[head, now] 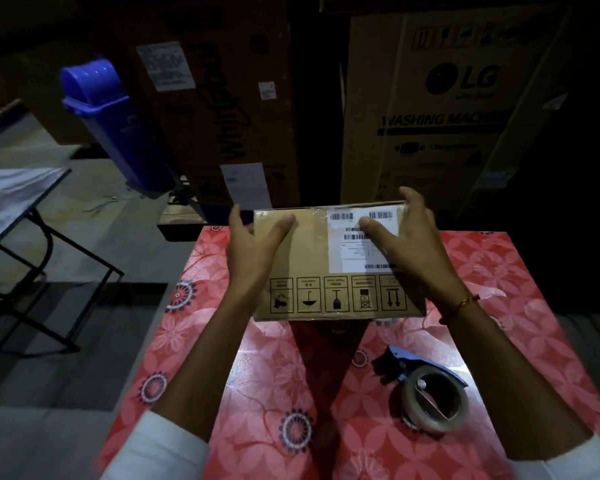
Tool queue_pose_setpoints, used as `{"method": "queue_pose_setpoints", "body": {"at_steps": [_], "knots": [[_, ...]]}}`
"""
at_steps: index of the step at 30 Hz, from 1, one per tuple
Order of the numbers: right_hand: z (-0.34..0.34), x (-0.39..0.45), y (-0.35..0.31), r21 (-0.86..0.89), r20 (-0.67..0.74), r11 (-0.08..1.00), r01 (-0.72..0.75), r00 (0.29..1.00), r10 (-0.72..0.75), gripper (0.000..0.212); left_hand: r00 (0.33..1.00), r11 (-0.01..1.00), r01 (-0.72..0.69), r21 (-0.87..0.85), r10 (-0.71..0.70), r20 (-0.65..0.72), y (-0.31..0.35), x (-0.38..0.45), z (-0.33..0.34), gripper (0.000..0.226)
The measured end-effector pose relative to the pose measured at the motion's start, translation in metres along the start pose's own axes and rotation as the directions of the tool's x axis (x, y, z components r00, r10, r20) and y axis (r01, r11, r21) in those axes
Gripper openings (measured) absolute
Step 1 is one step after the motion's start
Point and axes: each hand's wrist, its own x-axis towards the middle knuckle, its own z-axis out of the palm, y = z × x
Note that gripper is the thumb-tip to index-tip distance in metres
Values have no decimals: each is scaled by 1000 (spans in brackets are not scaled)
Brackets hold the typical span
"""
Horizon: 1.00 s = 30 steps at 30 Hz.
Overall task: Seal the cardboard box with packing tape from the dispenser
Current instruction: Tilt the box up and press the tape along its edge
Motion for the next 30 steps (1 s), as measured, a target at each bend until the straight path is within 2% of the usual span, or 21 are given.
{"method": "queue_pose_setpoints", "body": {"at_steps": [1, 2, 4, 6, 9, 13, 17, 23, 27, 30], "knots": [[0, -2, 2, 42, -3, 999, -10, 1000, 10, 80, 996, 996, 74, -53, -72, 43, -3, -1, 0, 84], [0, -3, 3, 79, 1, 997, -12, 1000, 12, 75, 993, 994, 92, -55, -88, 78, -4, -2, 0, 68], [0, -5, 5, 145, -1, 989, -3, 1000, 3, 64, 997, 999, 43, 6, -43, 70, -3, -6, 1, 48], [2, -7, 10, 207, -24, 978, 13, 1000, -8, 58, 1000, 996, -6, 86, 5, 16, 0, -9, 3, 48], [10, -12, 18, 208, -69, 977, 43, 997, -29, 58, 997, 987, -42, 153, 51, -56, -5, -8, 8, 41], [22, -22, 37, 245, -127, 965, 93, 990, -63, 55, 998, 999, -37, 34, 38, -45, -27, -7, 8, 42], [31, -21, 62, 192, -54, 978, 83, 996, -74, 55, 998, 999, -42, -20, 43, 43, -51, -5, 3, 28], [44, -24, 96, -36, 33, 993, 111, 993, -110, 47, 975, 990, -101, 95, 80, 206, -86, -11, -4, 43], [56, -42, 124, -73, 45, 995, 62, 997, -59, 44, 966, 987, -55, 154, 14, 257, -118, -23, -6, 47], [61, -46, 134, -56, 13, 997, 62, 998, -61, 43, 970, 984, -48, 170, 6, 243, -130, -25, -6, 52]]}}
